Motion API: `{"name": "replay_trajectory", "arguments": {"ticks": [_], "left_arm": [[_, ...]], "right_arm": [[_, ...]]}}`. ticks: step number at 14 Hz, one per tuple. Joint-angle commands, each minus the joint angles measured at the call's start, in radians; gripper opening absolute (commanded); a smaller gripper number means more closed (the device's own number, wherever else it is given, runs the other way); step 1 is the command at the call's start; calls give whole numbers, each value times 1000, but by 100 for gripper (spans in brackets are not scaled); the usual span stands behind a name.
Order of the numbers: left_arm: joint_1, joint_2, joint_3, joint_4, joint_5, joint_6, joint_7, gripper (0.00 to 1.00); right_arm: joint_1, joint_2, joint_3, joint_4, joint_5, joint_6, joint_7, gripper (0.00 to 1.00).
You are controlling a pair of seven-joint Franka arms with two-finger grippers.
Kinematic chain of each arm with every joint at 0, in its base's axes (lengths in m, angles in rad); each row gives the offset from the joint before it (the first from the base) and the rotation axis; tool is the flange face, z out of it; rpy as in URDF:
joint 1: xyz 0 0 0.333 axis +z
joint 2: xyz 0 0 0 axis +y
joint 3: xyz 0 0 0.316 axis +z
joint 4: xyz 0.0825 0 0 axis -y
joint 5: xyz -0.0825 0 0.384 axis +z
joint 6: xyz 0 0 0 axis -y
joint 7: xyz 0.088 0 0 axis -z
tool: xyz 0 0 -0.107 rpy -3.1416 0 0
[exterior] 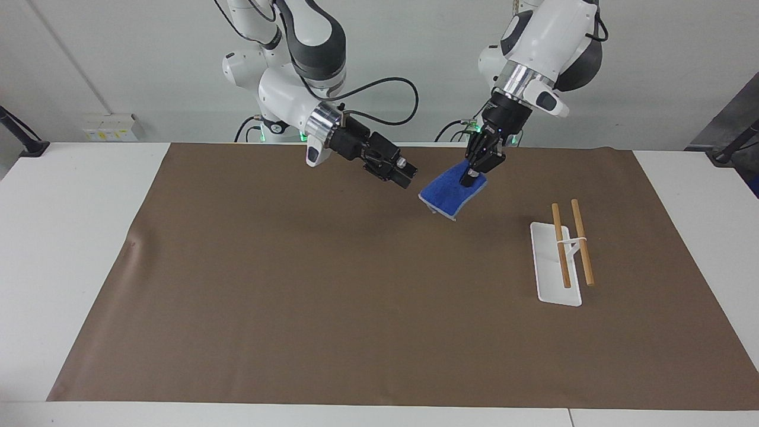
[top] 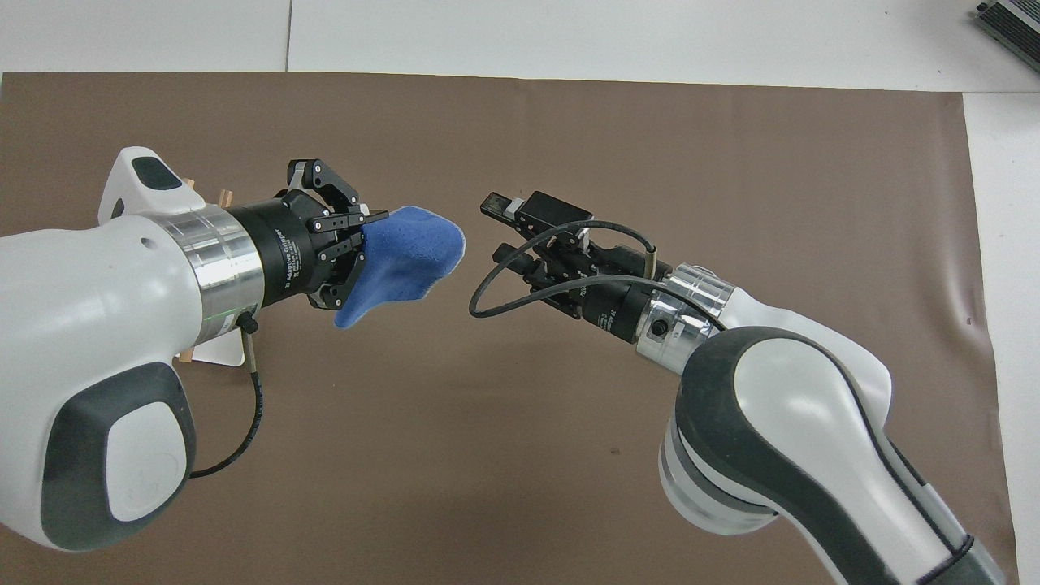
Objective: Right arm passes towel to left arm to hang
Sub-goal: 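Carry the towel with the left gripper over the sticks while the right gripper retracts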
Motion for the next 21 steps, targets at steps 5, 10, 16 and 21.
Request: {"name": "replay_trajectory", "arguments": {"ticks": [5, 10, 16, 21], "left_arm": [[99, -7, -2, -31, 154, 31, 27, 0], [156, -51, -2, -207, 158, 282, 27, 0], [243, -140, -2, -422, 160, 472, 28, 0], [306, -137, -2, -542, 160, 681, 36, 0]], "right_arm": [[-114, 26, -4, -8, -486, 1, -12, 100], [-252, 43, -8, -2, -1025, -121, 54, 100], [-354, 19, -27, 86, -1695, -540, 217, 100], [-393, 6, -113, 325, -1719, -883, 246, 100]]}}
